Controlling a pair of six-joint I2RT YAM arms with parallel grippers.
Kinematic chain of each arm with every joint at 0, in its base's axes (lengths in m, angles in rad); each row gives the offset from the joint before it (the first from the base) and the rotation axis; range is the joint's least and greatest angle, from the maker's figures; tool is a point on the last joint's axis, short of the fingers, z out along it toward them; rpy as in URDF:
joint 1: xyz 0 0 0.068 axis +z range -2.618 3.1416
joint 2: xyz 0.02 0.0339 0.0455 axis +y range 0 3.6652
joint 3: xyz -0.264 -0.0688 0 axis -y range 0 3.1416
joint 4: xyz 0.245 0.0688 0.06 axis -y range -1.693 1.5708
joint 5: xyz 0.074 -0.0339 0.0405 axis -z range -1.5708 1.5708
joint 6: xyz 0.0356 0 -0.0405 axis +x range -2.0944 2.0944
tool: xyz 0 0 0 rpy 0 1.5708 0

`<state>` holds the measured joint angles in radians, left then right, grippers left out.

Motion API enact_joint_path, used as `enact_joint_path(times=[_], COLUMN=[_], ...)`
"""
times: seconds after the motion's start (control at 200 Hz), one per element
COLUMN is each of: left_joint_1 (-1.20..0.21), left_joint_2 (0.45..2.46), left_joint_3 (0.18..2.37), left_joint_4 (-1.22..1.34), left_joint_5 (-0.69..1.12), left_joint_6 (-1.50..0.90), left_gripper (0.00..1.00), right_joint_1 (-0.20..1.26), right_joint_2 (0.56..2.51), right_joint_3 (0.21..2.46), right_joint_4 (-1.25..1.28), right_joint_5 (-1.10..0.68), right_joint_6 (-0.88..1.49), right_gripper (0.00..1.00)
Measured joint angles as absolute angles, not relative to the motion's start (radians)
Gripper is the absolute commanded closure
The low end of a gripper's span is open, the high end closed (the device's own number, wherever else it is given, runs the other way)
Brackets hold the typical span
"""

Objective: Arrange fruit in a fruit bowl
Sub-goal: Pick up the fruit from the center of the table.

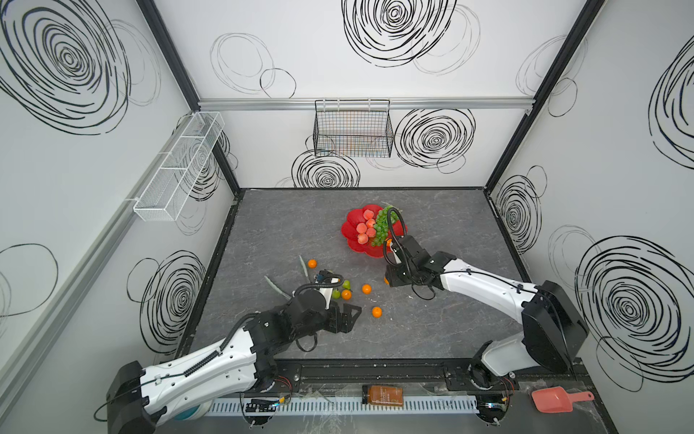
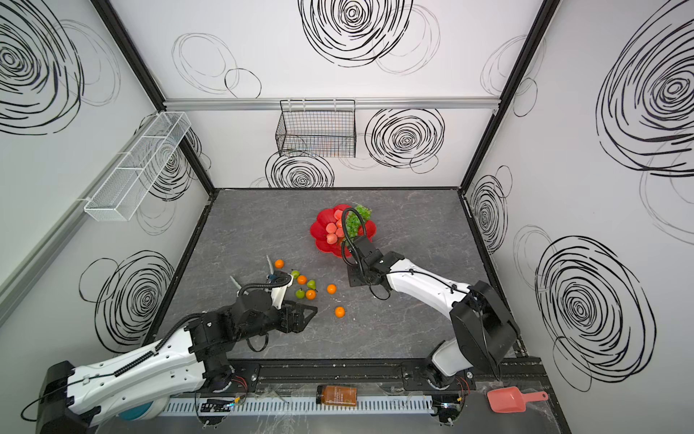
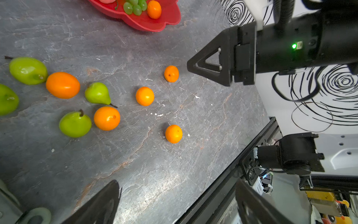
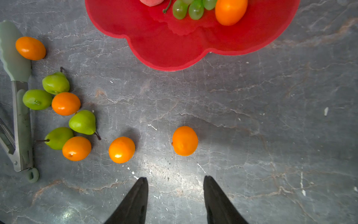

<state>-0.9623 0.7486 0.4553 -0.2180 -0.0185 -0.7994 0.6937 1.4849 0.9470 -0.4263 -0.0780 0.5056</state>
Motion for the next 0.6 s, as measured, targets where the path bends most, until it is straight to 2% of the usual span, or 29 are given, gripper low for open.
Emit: enact_joint_path(times=[0.6], left_joint_1=[-0.793], left_joint_2=[0.749], left_joint_3=[0.448], left_joint_4=[-0.156], left_joint_5=[0.117], left_joint_6=[-0.796], left_gripper=[0.04], right_joint_1=[0.683], right_joint_2=[1.678], right_joint_3=[1.002], right_joint_4=[-0.374], right_joint_5=[-0.072], right_joint_6=[0.498], right_gripper=[0.51])
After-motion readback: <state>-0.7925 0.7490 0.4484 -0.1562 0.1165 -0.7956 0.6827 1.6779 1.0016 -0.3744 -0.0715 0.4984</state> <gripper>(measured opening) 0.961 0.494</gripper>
